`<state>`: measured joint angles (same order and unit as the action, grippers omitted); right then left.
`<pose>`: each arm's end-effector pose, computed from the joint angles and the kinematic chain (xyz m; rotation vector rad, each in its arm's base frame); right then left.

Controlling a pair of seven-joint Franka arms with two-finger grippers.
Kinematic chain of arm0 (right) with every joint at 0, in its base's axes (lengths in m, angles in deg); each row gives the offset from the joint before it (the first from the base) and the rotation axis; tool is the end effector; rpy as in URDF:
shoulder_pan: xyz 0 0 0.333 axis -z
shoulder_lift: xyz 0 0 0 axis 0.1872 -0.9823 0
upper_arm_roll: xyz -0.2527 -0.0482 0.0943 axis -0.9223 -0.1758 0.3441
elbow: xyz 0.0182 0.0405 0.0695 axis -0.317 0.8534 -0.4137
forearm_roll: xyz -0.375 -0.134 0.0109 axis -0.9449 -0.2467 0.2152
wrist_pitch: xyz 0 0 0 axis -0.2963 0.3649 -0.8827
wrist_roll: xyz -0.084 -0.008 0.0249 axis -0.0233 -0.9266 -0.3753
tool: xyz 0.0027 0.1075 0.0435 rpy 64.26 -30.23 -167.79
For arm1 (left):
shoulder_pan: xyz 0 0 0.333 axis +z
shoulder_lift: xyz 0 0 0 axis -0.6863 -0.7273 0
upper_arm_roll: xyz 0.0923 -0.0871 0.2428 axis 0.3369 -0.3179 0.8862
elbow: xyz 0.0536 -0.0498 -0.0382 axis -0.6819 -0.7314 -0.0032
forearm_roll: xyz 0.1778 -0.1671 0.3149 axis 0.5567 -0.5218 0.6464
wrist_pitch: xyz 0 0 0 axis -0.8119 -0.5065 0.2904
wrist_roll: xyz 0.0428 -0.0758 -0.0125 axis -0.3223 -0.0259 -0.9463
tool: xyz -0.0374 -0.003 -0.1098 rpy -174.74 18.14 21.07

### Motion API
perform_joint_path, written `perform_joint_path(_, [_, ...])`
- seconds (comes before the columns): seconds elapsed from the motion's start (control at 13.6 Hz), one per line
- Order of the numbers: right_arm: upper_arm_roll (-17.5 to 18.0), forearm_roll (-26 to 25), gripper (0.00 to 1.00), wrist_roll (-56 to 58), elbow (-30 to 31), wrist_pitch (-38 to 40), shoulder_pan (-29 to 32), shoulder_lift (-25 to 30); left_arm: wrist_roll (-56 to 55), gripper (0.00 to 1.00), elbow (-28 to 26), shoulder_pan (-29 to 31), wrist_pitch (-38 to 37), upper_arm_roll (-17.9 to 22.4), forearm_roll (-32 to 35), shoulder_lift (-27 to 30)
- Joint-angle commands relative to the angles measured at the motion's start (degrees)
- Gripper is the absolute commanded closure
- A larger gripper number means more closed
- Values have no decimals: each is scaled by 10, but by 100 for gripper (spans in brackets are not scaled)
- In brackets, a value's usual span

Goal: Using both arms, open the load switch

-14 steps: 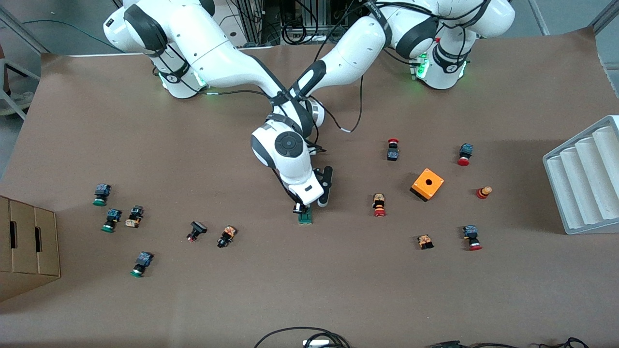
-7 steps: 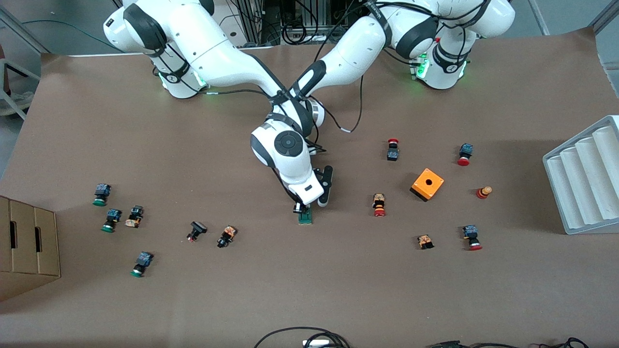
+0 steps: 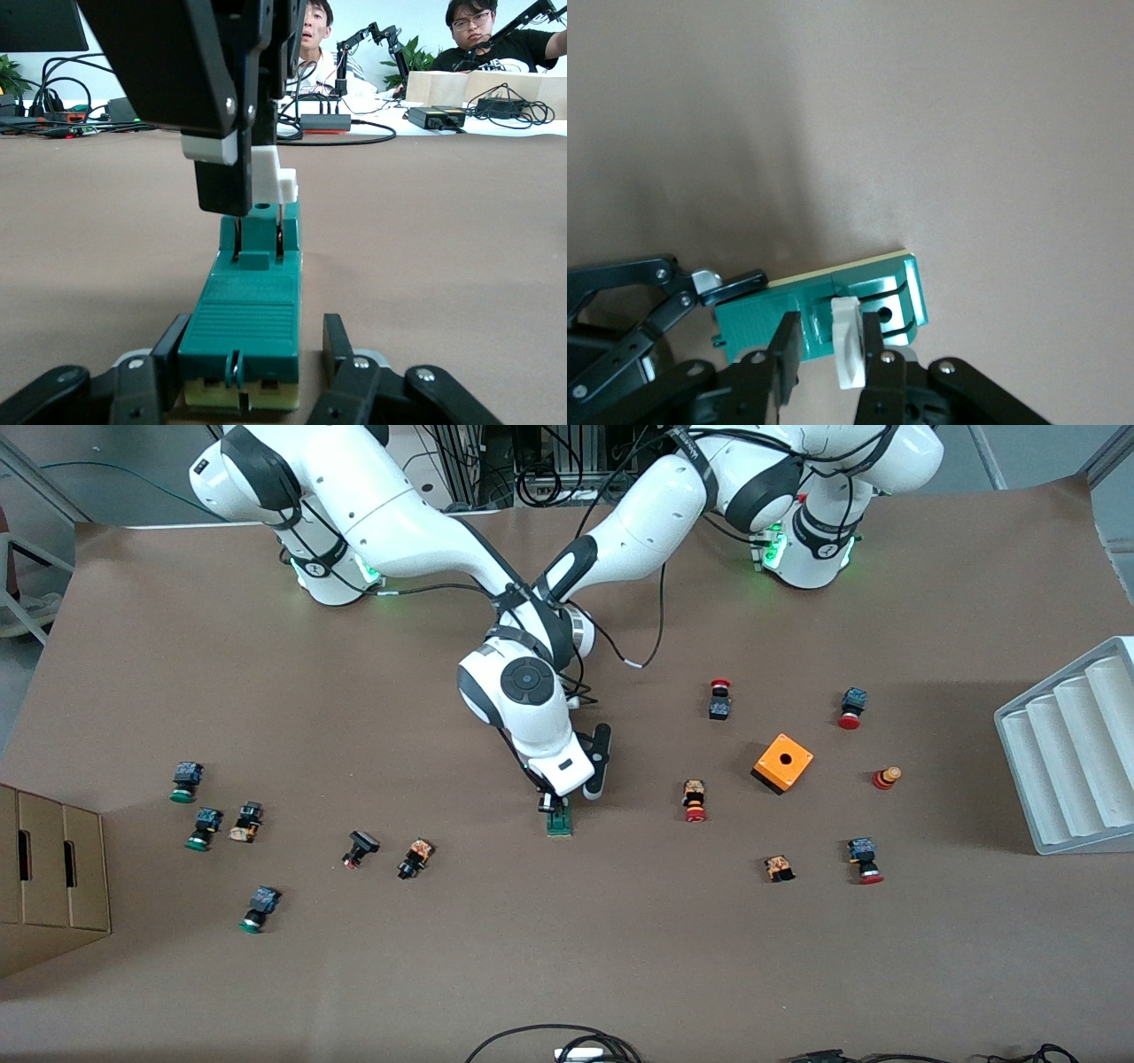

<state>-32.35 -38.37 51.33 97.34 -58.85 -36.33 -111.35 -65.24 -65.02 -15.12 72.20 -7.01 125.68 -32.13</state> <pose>0.5222 0.4648 0.1958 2.3949 1.9436 0.2466 0.3424 -0.5465 0.0202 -2.4630 -0.1134 -1.8565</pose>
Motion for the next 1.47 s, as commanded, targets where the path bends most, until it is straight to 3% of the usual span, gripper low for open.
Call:
perform_joint_path(0.0, [3, 3, 66, 4, 23, 0, 1, 17, -13, 34, -17, -5, 11, -6, -9, -17])
perform_joint_path(1.39, [3, 1, 71, 3, 46, -5, -4, 19, -13, 34, -17, -5, 11, -6, -9, -16])
